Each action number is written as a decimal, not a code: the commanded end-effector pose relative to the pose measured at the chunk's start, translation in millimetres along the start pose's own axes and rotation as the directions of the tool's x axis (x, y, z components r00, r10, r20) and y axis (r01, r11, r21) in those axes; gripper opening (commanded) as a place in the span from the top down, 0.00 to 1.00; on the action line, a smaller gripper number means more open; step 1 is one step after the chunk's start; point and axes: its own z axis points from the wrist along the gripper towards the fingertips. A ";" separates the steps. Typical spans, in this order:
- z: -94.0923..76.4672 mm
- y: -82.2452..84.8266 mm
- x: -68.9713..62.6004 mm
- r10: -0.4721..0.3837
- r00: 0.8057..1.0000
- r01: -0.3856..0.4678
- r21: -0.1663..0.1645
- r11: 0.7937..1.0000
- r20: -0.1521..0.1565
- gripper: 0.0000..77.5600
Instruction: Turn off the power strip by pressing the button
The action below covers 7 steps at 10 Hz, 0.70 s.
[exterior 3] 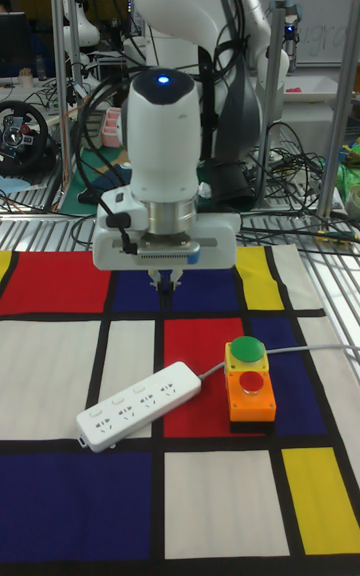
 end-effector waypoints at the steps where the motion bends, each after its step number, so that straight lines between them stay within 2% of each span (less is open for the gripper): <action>1: 0.1 -2.0 0.1 0.018 0.999 -0.015 0.082 0.997 -0.045 1.00; 2: 1.9 -2.2 0.3 0.032 0.997 -0.024 0.110 0.994 -0.068 1.00; 3: 3.1 -2.1 0.4 0.035 0.997 -0.027 0.109 0.994 -0.072 1.00; 6: 26.7 -2.5 0.2 0.042 0.996 -0.034 0.099 0.995 -0.076 1.00; 7: 35.8 -3.7 -0.3 0.039 0.995 -0.030 0.095 0.995 -0.089 1.00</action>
